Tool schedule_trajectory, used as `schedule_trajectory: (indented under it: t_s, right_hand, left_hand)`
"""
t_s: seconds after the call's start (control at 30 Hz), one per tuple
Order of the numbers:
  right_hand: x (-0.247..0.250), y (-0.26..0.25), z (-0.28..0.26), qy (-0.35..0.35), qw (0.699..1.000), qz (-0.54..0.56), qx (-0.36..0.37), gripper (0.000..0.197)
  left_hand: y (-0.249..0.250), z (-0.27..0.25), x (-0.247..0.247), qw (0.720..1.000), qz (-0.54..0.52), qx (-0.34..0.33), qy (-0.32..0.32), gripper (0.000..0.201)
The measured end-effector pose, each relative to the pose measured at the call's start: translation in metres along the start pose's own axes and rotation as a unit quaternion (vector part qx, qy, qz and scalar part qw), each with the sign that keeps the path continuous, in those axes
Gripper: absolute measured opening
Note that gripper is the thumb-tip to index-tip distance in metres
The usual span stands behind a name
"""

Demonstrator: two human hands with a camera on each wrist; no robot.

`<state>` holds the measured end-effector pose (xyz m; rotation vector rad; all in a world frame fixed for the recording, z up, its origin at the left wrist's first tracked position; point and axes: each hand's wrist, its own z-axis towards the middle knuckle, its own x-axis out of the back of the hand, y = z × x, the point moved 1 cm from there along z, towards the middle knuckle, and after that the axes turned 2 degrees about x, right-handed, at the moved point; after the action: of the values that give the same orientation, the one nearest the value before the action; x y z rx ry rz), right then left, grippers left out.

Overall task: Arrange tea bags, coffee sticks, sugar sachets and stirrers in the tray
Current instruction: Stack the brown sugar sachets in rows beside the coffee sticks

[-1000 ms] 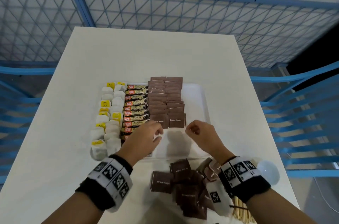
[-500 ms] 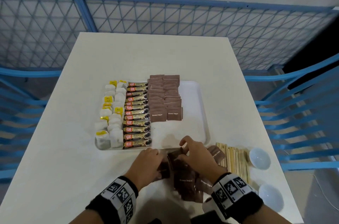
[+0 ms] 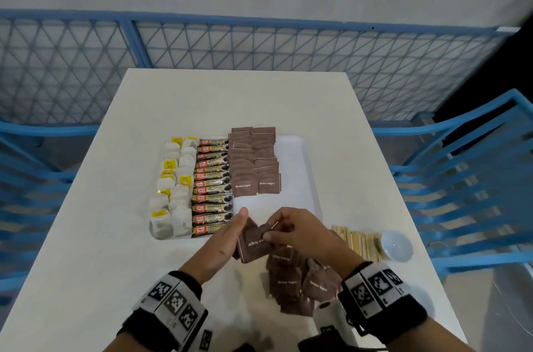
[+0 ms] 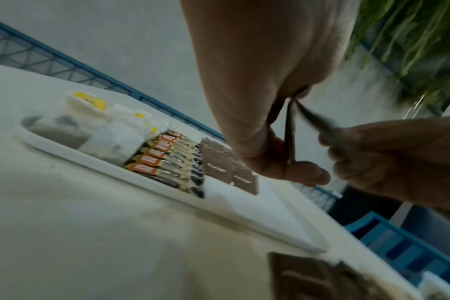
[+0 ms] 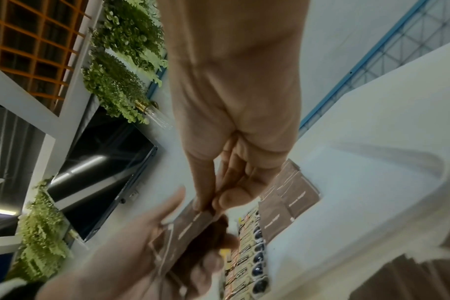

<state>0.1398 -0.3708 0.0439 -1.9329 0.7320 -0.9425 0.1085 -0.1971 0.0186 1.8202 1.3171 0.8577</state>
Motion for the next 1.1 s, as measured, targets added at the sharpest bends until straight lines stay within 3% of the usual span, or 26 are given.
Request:
schedule_trajectory:
  t_s: [0.07, 0.13, 0.23, 0.3, 0.4, 0.53, 0.63, 0.8, 1.1]
  right_hand:
    - [-0.005, -0.001, 0.003, 0.028, 0.999, -0.017, 0.009, 0.019]
    - [-0.008, -0.001, 0.005, 0.048, 0.997, -0.053, 0.016, 0.020]
    - [-0.009, 0.003, 0.003, 0.039, 0.992, -0.119, 0.028, 0.012]
    - [-0.009, 0.012, -0.002, 0.002, 0.979, -0.201, 0.034, 0.021]
    - [-0.010, 0.032, -0.015, -0.082, 0.922, -0.374, 0.055, 0.045]
    - [-0.021, 0.059, -0.025, -0.162, 0.856, -0.487, 0.061, 0.088]
    - [-0.028, 0.066, -0.019, -0.157, 0.819, -0.546, 0.075, 0.087]
    - [-0.026, 0.056, -0.008, -0.167, 0.827, -0.531, 0.080, 0.058]
    - [-0.030, 0.043, 0.003, -0.194, 0.893, -0.403, 0.049, 0.044]
  left_hand:
    - [0.004, -0.002, -0.005, 0.998, -0.046, -0.012, -0.039, 0.070]
    - [0.007, -0.005, -0.008, 0.997, -0.030, -0.028, -0.060, 0.053]
    - [0.004, -0.008, -0.003, 0.998, 0.020, -0.045, -0.042, 0.014]
    - [0.000, -0.011, 0.002, 0.999, 0.008, -0.038, -0.036, 0.015]
    - [-0.004, -0.015, 0.011, 0.997, -0.066, -0.014, -0.033, 0.029]
    - [-0.007, -0.019, 0.016, 0.999, -0.041, -0.006, -0.026, 0.030]
    - [-0.008, -0.021, 0.015, 0.999, -0.032, -0.004, -0.018, 0.029]
    - [-0.010, -0.018, 0.010, 0.999, -0.048, 0.005, 0.001, 0.026]
    - [-0.010, -0.017, 0.010, 0.998, -0.063, -0.007, 0.025, 0.019]
